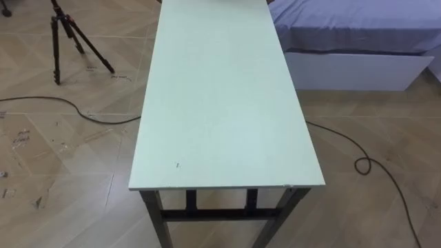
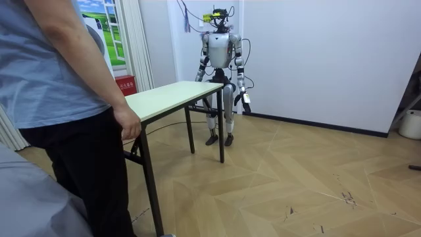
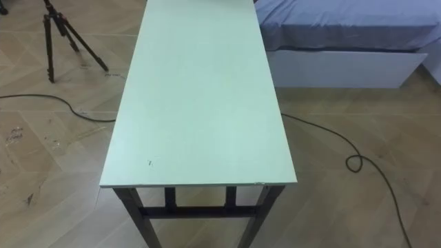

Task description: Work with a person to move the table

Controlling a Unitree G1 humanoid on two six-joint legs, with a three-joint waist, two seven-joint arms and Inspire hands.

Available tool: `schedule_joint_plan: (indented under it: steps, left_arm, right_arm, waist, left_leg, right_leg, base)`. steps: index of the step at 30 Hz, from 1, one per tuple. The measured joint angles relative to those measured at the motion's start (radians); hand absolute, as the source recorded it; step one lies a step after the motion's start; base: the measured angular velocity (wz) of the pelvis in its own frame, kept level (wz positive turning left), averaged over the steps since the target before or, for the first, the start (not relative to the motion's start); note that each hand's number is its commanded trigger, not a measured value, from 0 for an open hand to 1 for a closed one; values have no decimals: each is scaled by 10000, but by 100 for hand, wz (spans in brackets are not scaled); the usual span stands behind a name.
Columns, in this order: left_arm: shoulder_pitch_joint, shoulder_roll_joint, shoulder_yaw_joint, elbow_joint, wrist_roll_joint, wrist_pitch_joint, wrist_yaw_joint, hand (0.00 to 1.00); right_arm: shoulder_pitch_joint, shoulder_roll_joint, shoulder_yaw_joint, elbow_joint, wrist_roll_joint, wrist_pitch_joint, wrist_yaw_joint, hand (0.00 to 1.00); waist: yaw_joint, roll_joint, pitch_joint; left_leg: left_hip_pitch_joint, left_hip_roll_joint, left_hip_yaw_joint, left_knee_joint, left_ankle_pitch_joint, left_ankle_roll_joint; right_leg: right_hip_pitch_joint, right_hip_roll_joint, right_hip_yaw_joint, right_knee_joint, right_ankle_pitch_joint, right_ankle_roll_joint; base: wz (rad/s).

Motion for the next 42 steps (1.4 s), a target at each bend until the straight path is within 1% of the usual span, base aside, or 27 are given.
schedule_joint_plan:
  steps: [10, 13, 16, 18, 19, 21, 24, 27, 29, 30, 31, 32, 35, 37, 38, 39, 41, 42]
  left_arm:
    - [3, 11, 96, 7, -24, 4, 132, 0]
    - [5, 12, 101, 9, -209, 7, 96, 0]
    - [-11, 9, 91, 39, -871, 12, -98, 0]
    - [-35, 6, 87, 83, -1747, 32, -314, 0]
    - [-41, 6, 87, 107, -1966, 36, -380, 0]
    - [-123, 23, 77, 88, -2752, 61, -690, 0]
    - [-245, 32, 40, 95, -3585, 51, -1207, 0]
    - [-312, 27, -49, 71, -3981, 10, -1618, 0]
    - [-293, 36, -284, -262, -4364, 15, -1964, 0]
    - [-218, 26, -395, -679, -4640, 23, -2165, 0]
    - [-180, 24, -446, -919, -4765, 15, -2291, 0]
    - [-114, 18, -502, -1243, -5032, 3, -2560, 0]
    - [47, 8, -511, -2238, -5690, -5, -3073, 0]
    - [157, 10, -566, -2739, -6122, -11, -3276, 0]
    - [343, 14, -689, -3189, -6425, 0, -3399, 0]
    - [532, 31, -848, -3528, -6681, 6, -3581, 0]
    - [721, 30, -1065, -3818, -6997, 23, -3843, 0]
    - [768, -26, -1141, -3963, -7175, 45, -4024, 0]
  right_arm:
    - [-7, -2, -17, 77, 20, -1, 29, 0]
    - [-8, -12, -25, 76, 42, 2, 118, 0]
    - [-6, -12, -21, 77, 131, 55, 160, 0]
    - [-13, -16, -23, 58, 325, 135, 257, 0]
    - [-15, -18, -24, 58, 416, 178, 295, 0]
    - [3, -43, -26, -46, 665, 271, 525, 0]
    - [-52, -56, -6, -48, 838, 289, 908, 0]
    - [-135, -55, 0, -68, 840, 283, 1210, 0]
    - [-82, -52, 77, -583, 829, 299, 1324, 0]
    - [-16, -48, 100, -1149, 820, 322, 1363, 0]
    - [5, -52, 92, -1475, 819, 318, 1433, 0]
    - [4, -58, 56, -1990, 824, 295, 1548, 0]
    - [136, -58, 45, -3169, 929, 271, 1887, 0]
    - [229, -59, 92, -3683, 1320, 282, 2088, 0]
    - [406, -59, 106, -4104, 1721, 295, 2259, 0]
    - [617, -85, 250, -4499, 2146, 298, 2353, 0]
    - [1006, -81, 480, -5094, 2620, 329, 2516, 0]
    - [1228, -46, 545, -5346, 2884, 332, 2726, 0]
  waist:
    - [45, -6, 6]
    - [74, 0, 5]
    - [104, -1, 5]
    - [96, 2, 7]
    - [97, 2, 7]
    - [82, 0, 6]
    - [170, 8, 11]
    - [206, 28, 22]
    - [211, 45, 25]
    - [208, 48, 18]
    - [213, 3, 8]
    - [203, 49, 33]
    - [200, 91, 13]
    - [225, 113, 0]
    - [225, 129, -8]
    - [236, 140, -33]
    - [240, 144, -40]
    - [239, 143, -40]
  left_leg:
    - [1, 0, 2, -2, 0, 0]
    - [2, 0, 3, 2, 0, 0]
    - [-12, -5, -50, 10, -2, 3]
    - [-42, -6, -107, 19, -6, 8]
    - [-45, -7, -127, 19, -6, 8]
    - [-94, -7, -226, 43, -5, 8]
    - [-143, -9, -239, 73, -5, 9]
    - [-159, -8, -247, 74, -5, 9]
    - [-230, -9, -250, 88, -6, 8]
    - [-338, -11, -252, 128, -6, 8]
    - [-371, -17, -257, 147, -5, 9]
    - [-412, -21, -266, 174, -4, 10]
    - [-414, -13, -306, 192, -4, 9]
    - [-443, -9, -312, 199, -4, 9]
    - [-460, -12, -327, 210, -4, 9]
    - [-461, -14, -325, 219, -3, 9]
    - [-466, -16, -371, 243, -3, 9]
    - [-483, -22, -371, 269, -3, 9]
  right_leg:
    - [1, -4, 39, -3, 0, -1]
    - [8, -16, -50, -1, 0, -1]
    - [7, -10, -107, -1, 0, -1]
    - [2, -15, -184, -1, 0, -1]
    - [3, -16, -191, -2, -1, -1]
    - [2, -35, -334, -1, -1, -1]
    - [-21, -38, -357, -11, -1, -1]
    - [-34, -38, -367, -11, -1, -1]
    - [-99, -47, -368, 1, -1, -1]
    - [-206, -65, -371, 31, -1, -1]
    - [-235, -104, -376, 42, -1, -2]
    - [-259, -129, -406, 47, -2, -3]
    - [-247, -133, -474, 46, -11, -15]
    - [-255, -140, -528, 43, -18, -19]
    - [-255, -157, -611, 43, -22, -19]
    - [-242, -168, -629, 44, -28, -15]
    - [-220, -182, -676, 43, -37, -5]
    - [-220, -192, -692, 42, -39, -1]
  base:
    - [0]
    - [0]
    - [2]
    - [7]
    - [8]
    - [12]
    - [4]
    - [0]
    - [0]
    - [0]
    - [0]
    - [0]
    - [5]
    - [6]
    - [9]
    - [9]
    - [9]
    - [6]
